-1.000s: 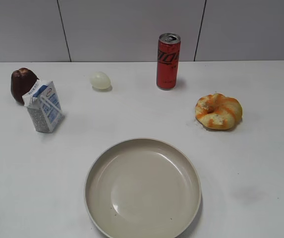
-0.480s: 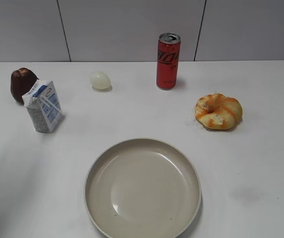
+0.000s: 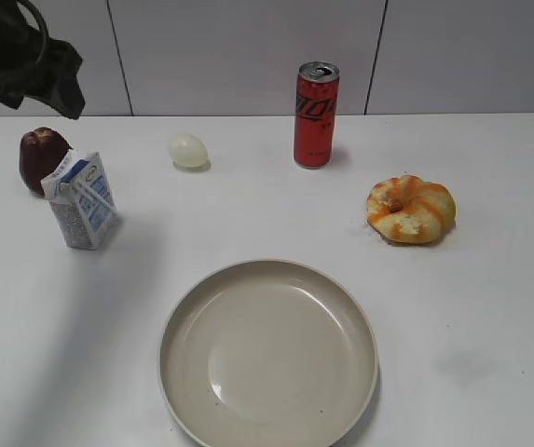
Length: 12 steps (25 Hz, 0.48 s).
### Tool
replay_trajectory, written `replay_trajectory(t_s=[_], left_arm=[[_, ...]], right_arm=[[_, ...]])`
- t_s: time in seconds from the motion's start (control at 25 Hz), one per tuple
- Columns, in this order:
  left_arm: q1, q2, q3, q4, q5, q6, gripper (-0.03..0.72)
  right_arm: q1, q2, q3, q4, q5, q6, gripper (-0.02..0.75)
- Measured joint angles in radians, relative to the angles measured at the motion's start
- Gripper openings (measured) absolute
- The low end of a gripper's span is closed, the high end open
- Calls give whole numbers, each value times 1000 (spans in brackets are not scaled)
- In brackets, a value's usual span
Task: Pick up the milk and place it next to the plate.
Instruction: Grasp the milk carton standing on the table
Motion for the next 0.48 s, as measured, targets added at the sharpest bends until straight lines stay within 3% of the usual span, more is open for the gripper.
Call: replay_trajectory(t_s=[0.16,0.32,0.48], left_arm=[[0,53,-1,76,6,-24,559],[0,98,-1,78,-38,-32,643],[0,163,-1,78,-59,-32,652]], right_arm=[[0,0,0,0,0,0,500],[0,0,0,0,0,0,500],[0,0,0,0,0,0,500]])
